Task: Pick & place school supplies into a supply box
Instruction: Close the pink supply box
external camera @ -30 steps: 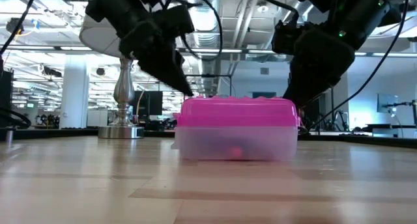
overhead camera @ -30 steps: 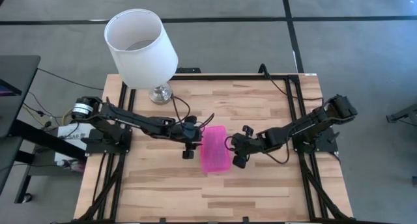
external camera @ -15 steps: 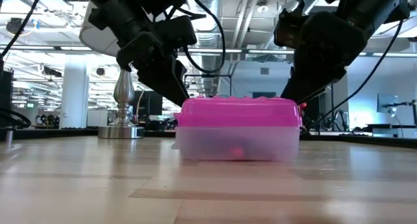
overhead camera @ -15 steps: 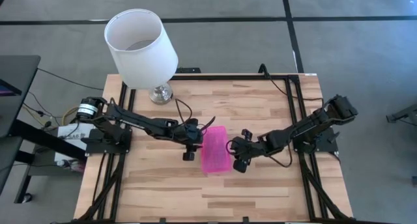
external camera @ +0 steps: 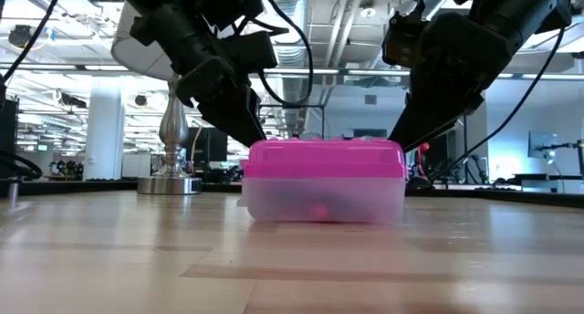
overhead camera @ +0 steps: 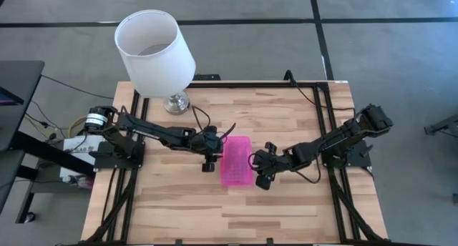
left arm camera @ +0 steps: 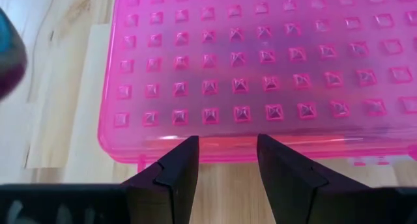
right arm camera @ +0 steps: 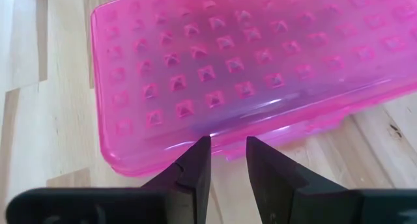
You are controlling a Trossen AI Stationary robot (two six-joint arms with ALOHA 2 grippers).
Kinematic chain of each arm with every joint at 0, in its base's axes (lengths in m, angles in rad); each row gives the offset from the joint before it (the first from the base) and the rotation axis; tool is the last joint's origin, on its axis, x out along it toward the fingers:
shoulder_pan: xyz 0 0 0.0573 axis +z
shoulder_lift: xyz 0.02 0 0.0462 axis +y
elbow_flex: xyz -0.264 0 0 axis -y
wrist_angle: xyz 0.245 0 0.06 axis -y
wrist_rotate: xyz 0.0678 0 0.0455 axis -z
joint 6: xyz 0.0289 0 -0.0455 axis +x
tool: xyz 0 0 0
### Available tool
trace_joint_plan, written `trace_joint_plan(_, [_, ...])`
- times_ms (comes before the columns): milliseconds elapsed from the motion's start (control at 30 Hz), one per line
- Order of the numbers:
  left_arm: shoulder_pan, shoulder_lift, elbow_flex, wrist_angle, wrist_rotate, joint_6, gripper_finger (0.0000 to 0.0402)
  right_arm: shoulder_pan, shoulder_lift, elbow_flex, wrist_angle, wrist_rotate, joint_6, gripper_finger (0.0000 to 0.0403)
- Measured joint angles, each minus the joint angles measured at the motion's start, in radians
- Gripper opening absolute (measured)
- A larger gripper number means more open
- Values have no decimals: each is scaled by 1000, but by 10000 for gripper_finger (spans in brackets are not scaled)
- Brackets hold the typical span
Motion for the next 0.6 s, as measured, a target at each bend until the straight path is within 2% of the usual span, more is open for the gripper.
trace_joint_plan(367, [0, 0, 0, -1, -2, 1, 151, -1, 0, 0, -15, 7, -8, 91])
trace_joint_plan(600, [-2, -21, -1, -1, 1, -8, 151, 5, -28, 0, 34, 55, -53, 91])
